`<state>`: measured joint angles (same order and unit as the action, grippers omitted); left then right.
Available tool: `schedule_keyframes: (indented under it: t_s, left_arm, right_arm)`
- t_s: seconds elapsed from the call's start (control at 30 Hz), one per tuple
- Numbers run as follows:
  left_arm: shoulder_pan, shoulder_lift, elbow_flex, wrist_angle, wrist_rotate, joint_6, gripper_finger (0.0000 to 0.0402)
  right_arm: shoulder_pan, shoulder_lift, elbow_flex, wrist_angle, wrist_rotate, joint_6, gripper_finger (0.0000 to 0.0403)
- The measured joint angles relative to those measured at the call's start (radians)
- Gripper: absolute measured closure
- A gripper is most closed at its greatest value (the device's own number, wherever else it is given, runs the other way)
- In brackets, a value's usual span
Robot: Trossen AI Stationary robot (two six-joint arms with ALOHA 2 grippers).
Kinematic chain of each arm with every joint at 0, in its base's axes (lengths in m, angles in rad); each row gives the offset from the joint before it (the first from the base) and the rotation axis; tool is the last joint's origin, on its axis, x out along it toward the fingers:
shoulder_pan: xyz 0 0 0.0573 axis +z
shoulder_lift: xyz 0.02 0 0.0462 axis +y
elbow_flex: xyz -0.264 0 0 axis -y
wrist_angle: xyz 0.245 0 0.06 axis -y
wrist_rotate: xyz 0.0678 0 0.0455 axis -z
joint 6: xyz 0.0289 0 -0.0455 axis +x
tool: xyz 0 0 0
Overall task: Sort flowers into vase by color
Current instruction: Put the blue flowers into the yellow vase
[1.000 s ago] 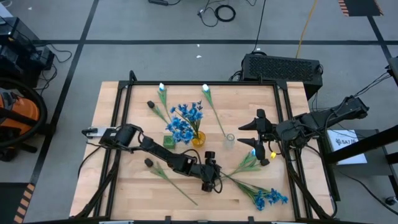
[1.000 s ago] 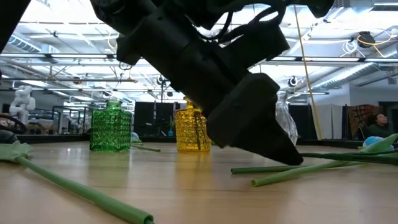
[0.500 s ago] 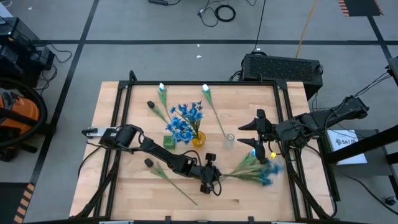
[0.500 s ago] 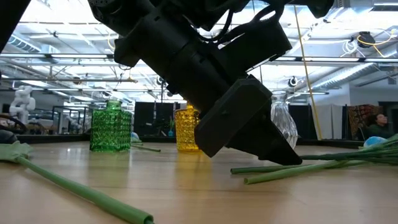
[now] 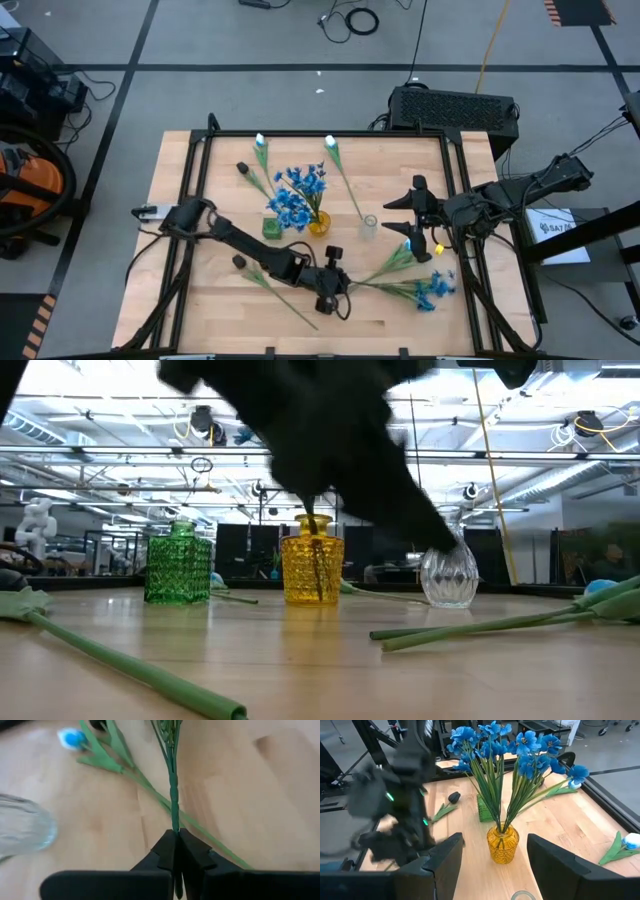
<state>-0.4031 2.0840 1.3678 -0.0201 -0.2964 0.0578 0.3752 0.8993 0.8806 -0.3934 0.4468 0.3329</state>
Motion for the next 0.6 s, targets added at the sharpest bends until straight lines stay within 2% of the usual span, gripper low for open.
schedule_keyframes:
  t_s: [0.2,0.4,0.6]
  left_arm:
    - [-0.062,-0.174,0.000,-0.195,-0.050,-0.027,0.0385]
    - [-0.160,-0.337,0.001,-0.408,-0.055,-0.026,0.0385]
    - [-0.253,-0.492,0.001,-0.451,-0.153,-0.003,0.0384]
  right_arm:
    - [0.000,0.000,0.000,0.010,0.007,-0.001,0.0188]
    - [0.000,-0.012,0.000,-0.046,0.146,0.009,0.0188]
    - [0.000,-0.011,0.000,-0.090,0.159,0.022,0.0188]
